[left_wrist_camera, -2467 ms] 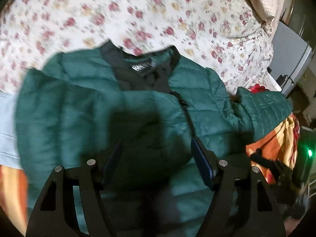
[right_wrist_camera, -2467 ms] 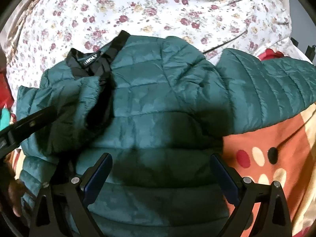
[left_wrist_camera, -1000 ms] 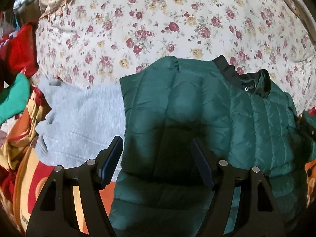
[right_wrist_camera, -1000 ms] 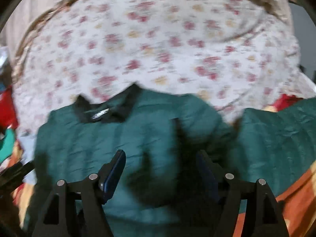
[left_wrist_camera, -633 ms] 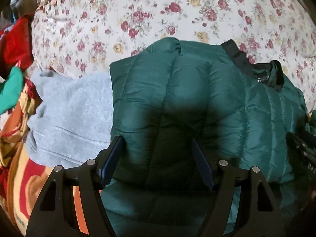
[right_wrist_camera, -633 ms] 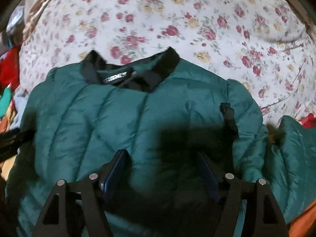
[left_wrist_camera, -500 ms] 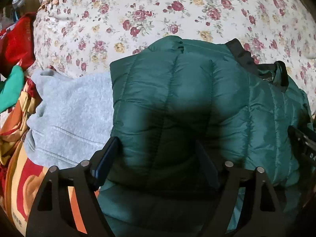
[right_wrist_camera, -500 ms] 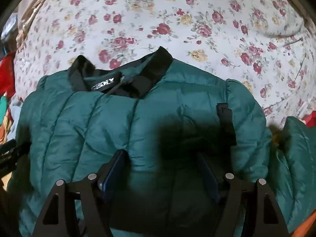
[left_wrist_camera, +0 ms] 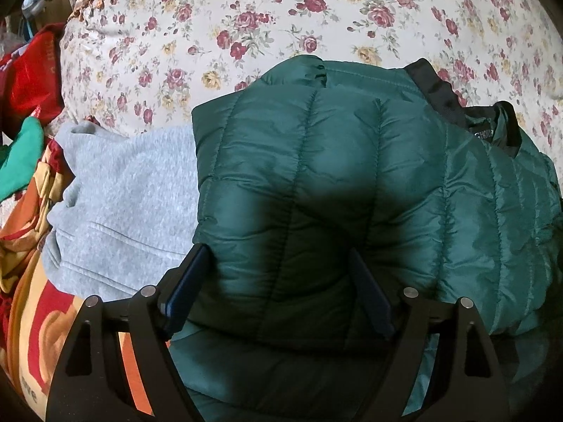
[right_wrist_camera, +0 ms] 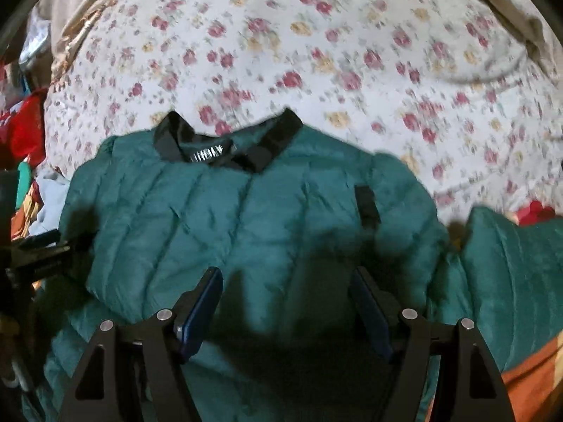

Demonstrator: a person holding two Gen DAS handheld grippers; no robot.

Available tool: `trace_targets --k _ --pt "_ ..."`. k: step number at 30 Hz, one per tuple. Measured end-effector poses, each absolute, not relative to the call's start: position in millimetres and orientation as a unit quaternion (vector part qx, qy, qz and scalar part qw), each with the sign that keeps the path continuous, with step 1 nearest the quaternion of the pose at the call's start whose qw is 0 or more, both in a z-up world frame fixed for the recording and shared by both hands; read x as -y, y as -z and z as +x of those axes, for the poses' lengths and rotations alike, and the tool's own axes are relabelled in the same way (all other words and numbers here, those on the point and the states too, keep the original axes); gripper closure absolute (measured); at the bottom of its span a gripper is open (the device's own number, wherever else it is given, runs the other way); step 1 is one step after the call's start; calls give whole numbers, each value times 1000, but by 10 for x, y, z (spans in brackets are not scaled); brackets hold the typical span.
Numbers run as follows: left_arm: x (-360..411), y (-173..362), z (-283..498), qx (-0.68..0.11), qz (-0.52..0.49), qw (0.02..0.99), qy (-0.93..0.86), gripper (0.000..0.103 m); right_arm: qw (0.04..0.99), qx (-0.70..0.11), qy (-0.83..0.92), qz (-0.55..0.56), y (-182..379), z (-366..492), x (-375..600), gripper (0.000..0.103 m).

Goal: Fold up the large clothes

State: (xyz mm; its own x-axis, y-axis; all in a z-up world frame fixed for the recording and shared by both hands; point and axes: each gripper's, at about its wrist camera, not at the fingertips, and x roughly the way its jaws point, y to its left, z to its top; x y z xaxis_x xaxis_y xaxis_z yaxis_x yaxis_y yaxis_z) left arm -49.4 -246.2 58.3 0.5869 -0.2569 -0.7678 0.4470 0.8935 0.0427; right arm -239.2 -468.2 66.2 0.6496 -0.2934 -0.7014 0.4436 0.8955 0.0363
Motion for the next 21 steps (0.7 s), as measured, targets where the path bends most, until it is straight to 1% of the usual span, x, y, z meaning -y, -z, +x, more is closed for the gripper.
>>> trace_targets --k 2,5,9,12,15,18,21 --pt "2473 -573 -499 -407 120 883 198 19 894 -384 206 107 -528 -2319 4745 35" --pt "2483 -572 -519 -405 123 884 197 19 886 -393 217 117 -412 -2221 4846 35" --pt "2460 -619 -548 -408 123 883 199 19 883 -390 228 123 -478 -2221 4882 35" --pt "2427 -667 -622 -405 119 883 204 19 889 -372 234 131 -626 -2367 4858 35" --pt "2424 -706 -675 -403 117 883 208 19 893 -360 233 136 -711 -2446 4818 32" --pt "2436 -738 -726 -402 117 883 212 19 892 -366 230 132 -707 -2390 4798 32" --pt "2436 -755 -768 -401 118 883 214 19 877 -395 240 129 -562 -2304 4815 32"
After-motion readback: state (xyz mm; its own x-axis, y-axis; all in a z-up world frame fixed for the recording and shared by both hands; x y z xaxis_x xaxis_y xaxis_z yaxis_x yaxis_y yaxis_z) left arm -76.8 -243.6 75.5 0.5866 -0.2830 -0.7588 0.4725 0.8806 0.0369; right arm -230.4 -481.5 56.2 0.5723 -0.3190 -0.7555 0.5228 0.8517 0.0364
